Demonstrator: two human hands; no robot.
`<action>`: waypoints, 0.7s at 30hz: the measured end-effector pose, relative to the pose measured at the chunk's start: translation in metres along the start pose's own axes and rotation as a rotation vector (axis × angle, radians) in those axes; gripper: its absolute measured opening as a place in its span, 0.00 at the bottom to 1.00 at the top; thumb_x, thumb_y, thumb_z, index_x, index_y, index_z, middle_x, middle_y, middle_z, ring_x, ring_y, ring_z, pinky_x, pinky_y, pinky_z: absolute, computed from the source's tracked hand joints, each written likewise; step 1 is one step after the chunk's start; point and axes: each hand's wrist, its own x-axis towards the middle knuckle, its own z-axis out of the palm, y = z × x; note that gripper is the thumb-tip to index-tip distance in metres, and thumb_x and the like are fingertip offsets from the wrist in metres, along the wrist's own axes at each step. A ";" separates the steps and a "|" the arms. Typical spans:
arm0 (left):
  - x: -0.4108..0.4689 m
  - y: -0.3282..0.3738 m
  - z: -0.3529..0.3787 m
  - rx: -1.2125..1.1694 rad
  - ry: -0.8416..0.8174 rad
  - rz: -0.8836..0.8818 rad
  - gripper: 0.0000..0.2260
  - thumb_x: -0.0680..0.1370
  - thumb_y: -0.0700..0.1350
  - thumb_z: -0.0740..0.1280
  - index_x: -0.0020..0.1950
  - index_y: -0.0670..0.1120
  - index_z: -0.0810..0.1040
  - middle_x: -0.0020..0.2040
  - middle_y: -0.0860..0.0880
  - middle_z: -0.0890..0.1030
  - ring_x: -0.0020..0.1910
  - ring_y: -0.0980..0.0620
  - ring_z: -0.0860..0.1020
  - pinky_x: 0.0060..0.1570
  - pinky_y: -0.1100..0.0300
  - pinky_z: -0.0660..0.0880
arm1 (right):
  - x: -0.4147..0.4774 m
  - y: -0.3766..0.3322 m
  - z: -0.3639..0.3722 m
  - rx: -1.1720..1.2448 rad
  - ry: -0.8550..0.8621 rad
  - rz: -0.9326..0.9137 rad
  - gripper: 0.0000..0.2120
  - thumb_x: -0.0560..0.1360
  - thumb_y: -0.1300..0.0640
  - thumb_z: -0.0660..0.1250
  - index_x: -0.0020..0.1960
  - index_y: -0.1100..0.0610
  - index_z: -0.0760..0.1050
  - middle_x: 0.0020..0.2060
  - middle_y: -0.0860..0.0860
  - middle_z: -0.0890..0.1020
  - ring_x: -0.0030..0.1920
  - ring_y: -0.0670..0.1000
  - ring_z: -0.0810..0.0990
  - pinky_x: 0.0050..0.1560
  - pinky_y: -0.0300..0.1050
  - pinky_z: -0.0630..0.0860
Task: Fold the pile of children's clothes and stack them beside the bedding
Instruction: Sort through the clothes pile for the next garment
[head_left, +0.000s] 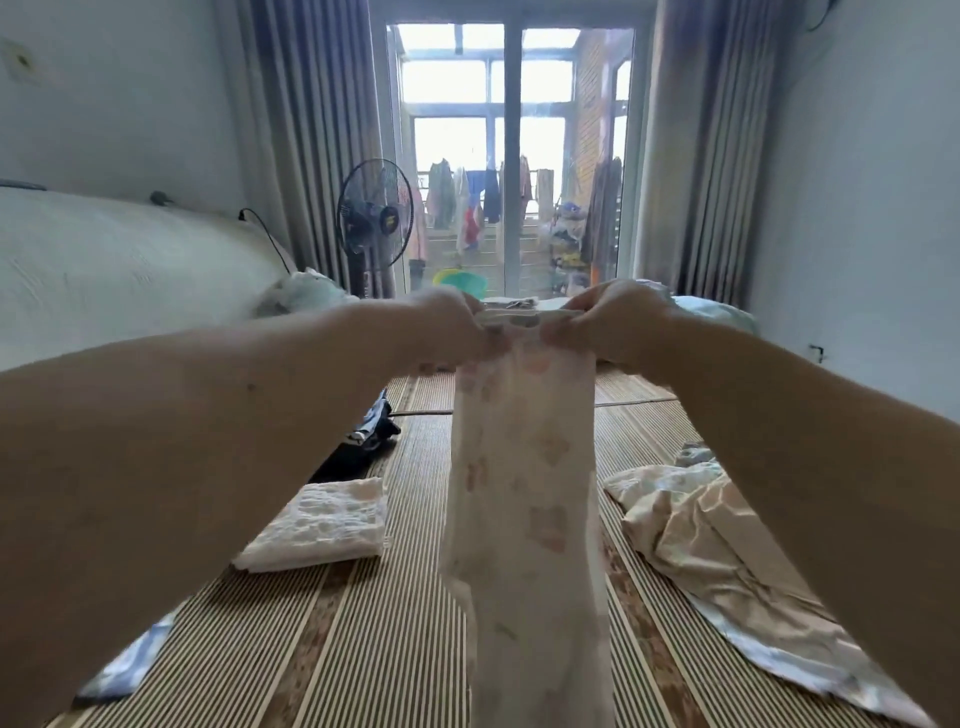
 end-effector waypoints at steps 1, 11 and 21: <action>0.006 0.000 0.006 -0.076 0.015 -0.027 0.08 0.75 0.48 0.72 0.42 0.45 0.76 0.31 0.47 0.74 0.23 0.53 0.70 0.24 0.62 0.66 | 0.008 0.004 0.002 0.000 0.015 0.016 0.08 0.71 0.53 0.74 0.48 0.56 0.82 0.37 0.53 0.83 0.37 0.51 0.79 0.39 0.44 0.78; 0.035 0.027 -0.004 0.254 0.458 0.393 0.12 0.81 0.49 0.61 0.43 0.43 0.75 0.37 0.47 0.74 0.38 0.50 0.71 0.34 0.63 0.67 | 0.040 0.005 -0.003 -0.197 0.359 -0.349 0.12 0.76 0.48 0.65 0.50 0.55 0.82 0.44 0.54 0.84 0.44 0.53 0.81 0.48 0.50 0.77; -0.063 -0.081 0.100 0.219 0.135 0.258 0.06 0.77 0.50 0.67 0.49 0.49 0.80 0.35 0.59 0.73 0.40 0.56 0.73 0.33 0.73 0.66 | -0.109 0.093 0.056 -0.158 -0.125 -0.119 0.13 0.74 0.57 0.69 0.33 0.45 0.75 0.27 0.45 0.77 0.29 0.43 0.75 0.29 0.36 0.67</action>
